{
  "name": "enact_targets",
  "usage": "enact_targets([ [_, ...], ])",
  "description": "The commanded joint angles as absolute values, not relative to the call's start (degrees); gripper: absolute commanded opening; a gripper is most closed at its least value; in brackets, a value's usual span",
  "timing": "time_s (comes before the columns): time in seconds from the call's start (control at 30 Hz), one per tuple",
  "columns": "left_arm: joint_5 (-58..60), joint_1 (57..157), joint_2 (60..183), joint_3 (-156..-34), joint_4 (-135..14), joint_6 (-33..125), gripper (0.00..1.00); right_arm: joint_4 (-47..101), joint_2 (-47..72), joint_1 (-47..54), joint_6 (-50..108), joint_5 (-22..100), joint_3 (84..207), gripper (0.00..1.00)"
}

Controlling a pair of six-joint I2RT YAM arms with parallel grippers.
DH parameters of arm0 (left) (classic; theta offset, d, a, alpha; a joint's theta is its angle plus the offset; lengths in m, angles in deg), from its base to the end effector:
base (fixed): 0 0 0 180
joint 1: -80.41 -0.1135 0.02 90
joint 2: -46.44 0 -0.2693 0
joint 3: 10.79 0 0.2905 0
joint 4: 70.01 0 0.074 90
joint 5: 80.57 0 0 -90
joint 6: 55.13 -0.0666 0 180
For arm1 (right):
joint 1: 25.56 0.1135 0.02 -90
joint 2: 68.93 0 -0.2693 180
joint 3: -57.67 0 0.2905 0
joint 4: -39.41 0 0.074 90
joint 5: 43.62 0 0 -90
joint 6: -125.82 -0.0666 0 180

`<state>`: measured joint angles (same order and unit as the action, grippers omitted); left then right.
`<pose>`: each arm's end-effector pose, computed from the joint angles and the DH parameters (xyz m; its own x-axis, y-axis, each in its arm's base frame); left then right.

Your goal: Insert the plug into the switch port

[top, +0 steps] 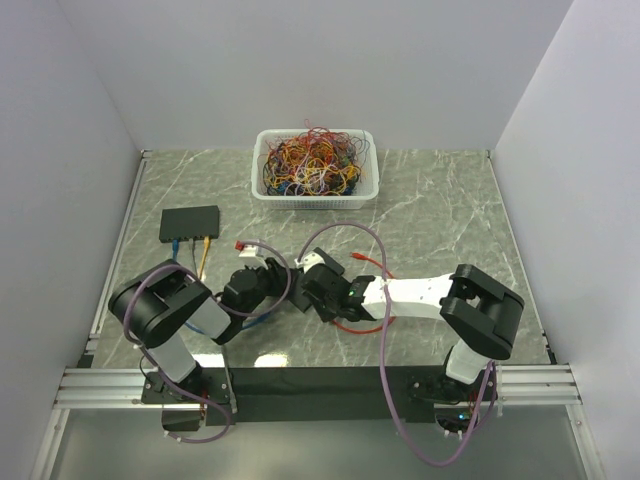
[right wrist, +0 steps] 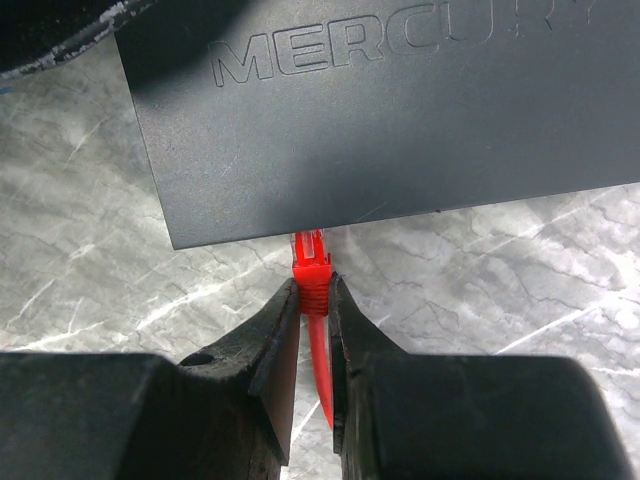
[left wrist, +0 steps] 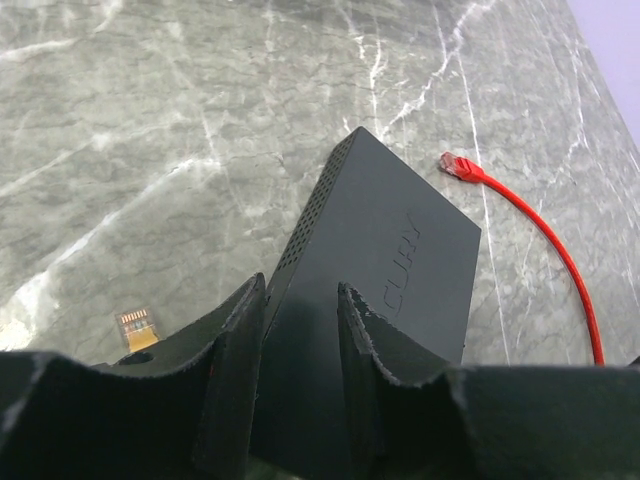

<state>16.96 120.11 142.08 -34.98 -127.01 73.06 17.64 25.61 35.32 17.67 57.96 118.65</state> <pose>0.2168 -0.1686 0.0711 -0.4821 -0.3964 -0.7813 0.3023 0.7618 -0.5730 0.1881 0.3103 0.1068 -0.6296 -0.5032 -0.5920 -0.6358 0.7716 0.0203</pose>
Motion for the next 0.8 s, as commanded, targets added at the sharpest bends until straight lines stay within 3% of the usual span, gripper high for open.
enact_targets([
  [0.0,-3.6,125.2,145.2,-35.2,-125.5,75.4,0.39,29.5,25.5,34.7,17.1,63.8,118.7,0.0],
  [0.5,-14.6,125.2,149.2,-34.7,-133.1,73.9,0.39,39.3,25.0,34.8,18.1,67.7,121.1,0.0],
  [0.77,-20.4,126.6,151.7,-36.3,-134.6,72.3,0.39,63.2,20.1,34.8,32.5,60.6,114.7,0.0],
])
